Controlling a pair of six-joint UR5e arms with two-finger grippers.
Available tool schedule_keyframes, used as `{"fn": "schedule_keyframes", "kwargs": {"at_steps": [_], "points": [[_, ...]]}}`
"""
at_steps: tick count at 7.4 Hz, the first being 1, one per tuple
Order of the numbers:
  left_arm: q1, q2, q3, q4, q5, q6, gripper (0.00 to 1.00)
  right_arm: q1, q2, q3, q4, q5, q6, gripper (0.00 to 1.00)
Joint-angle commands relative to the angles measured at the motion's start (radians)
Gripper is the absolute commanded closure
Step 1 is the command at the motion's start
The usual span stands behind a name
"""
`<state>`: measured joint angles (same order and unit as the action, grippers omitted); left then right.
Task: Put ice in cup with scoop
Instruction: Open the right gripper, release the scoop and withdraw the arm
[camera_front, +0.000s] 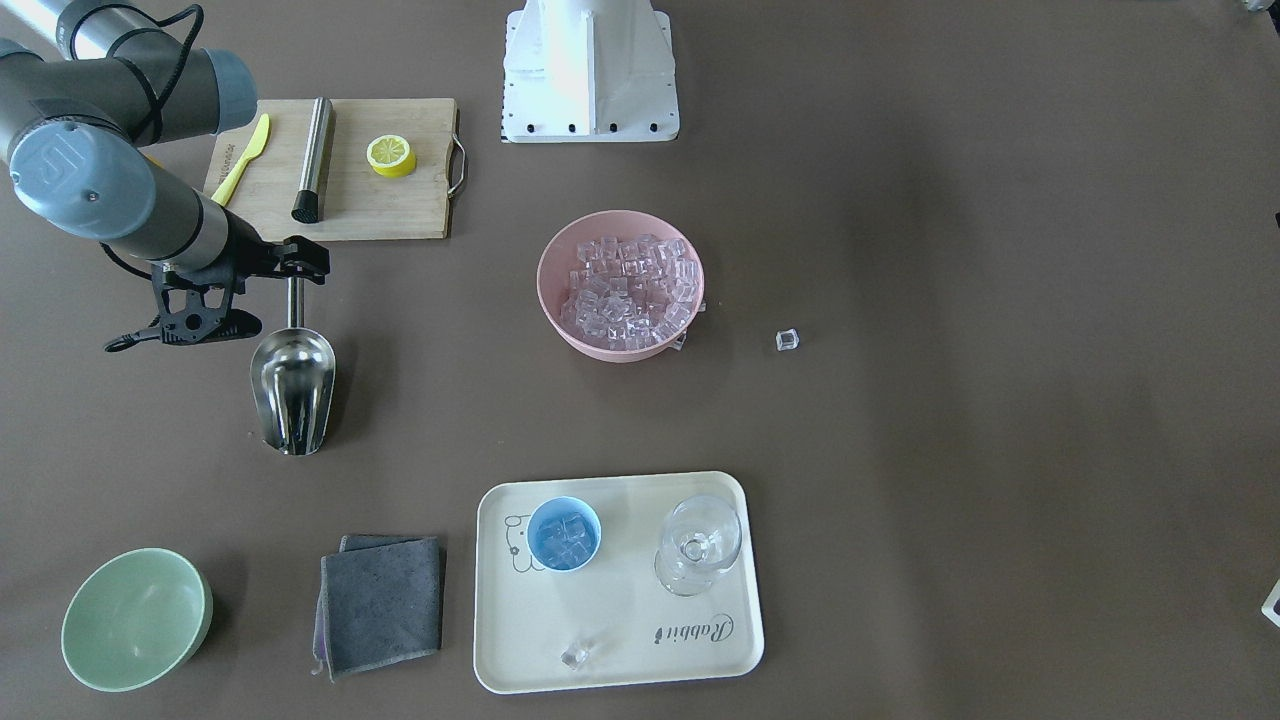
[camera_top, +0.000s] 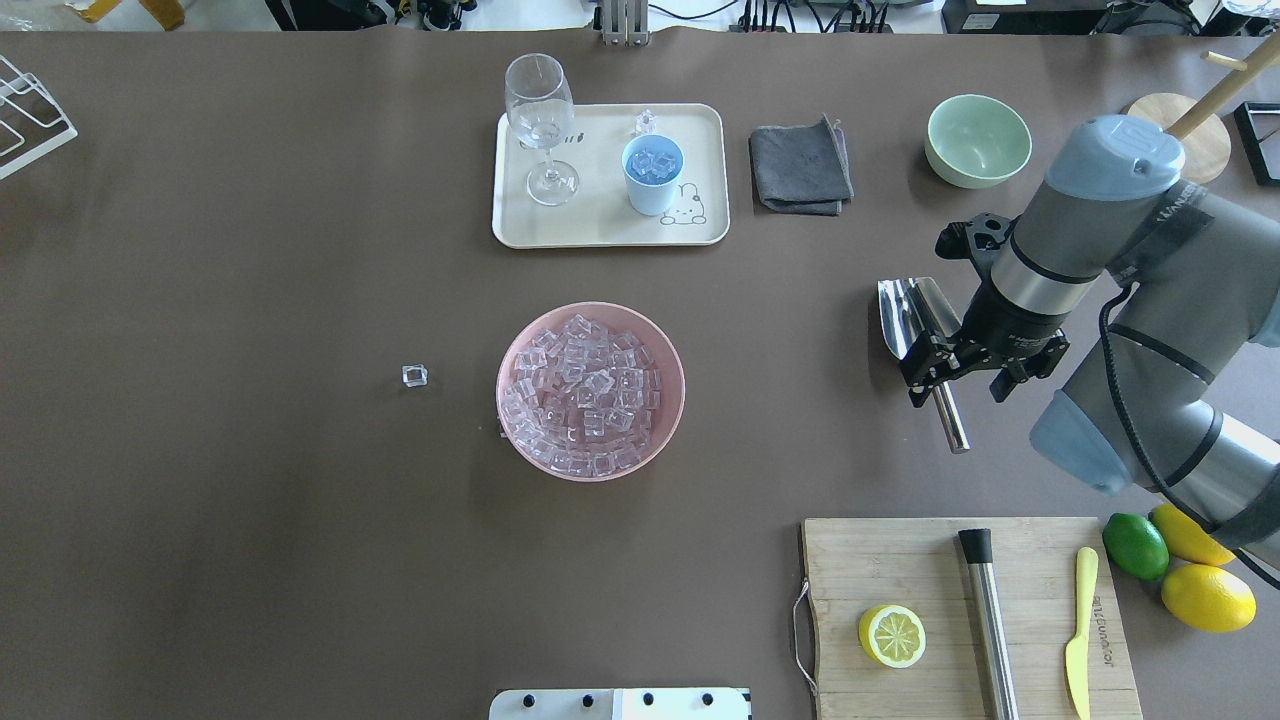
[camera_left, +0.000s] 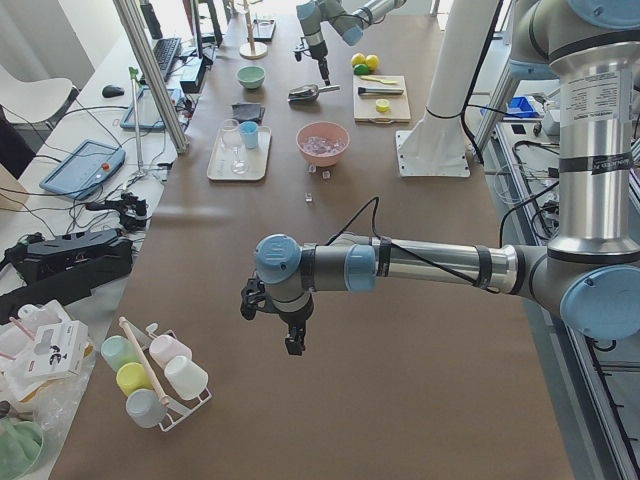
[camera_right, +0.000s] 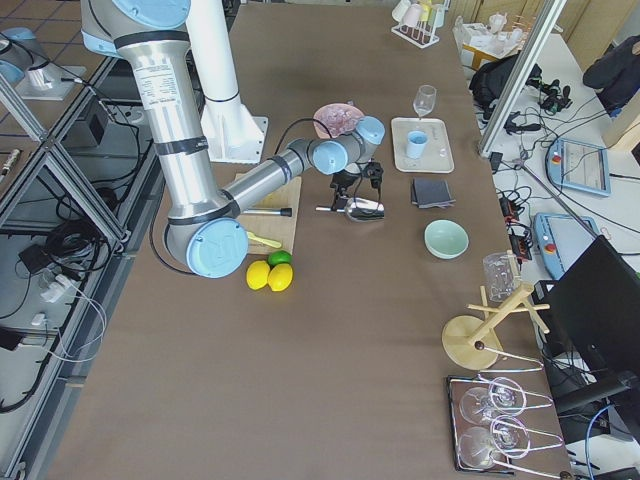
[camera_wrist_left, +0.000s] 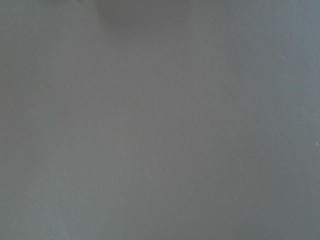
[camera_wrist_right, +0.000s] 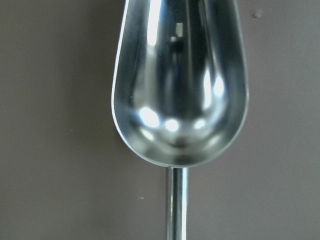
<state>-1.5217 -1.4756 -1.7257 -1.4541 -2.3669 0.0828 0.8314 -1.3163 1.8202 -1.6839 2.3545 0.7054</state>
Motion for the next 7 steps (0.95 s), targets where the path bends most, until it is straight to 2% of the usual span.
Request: {"fn": "schedule_keyframes", "kwargs": {"at_steps": [1, 3, 4, 5, 6, 7], "points": [[-0.002, 0.001, 0.0, 0.001, 0.0, 0.0, 0.02, 0.096, -0.084, 0.018, -0.003, -0.017, -0.139, 0.01], [-0.009, 0.008, -0.002, 0.003, -0.002, 0.002, 0.02, 0.21, -0.203, 0.016, -0.003, -0.046, -0.353, 0.01], [-0.011, 0.011, -0.003, 0.004, -0.002, 0.0, 0.02, 0.268, -0.251, 0.014, -0.003, -0.107, -0.427, 0.01], [-0.029, 0.017, 0.0, 0.004, -0.002, 0.0, 0.02, 0.357, -0.311, 0.002, -0.005, -0.136, -0.578, 0.01], [-0.044, 0.018, 0.0, 0.008, 0.0, 0.0, 0.02, 0.474, -0.328, -0.062, -0.003, -0.129, -0.738, 0.01], [-0.054, 0.018, 0.014, 0.009, -0.002, -0.002, 0.02, 0.585, -0.33, -0.123, -0.003, -0.113, -0.81, 0.01]]}}
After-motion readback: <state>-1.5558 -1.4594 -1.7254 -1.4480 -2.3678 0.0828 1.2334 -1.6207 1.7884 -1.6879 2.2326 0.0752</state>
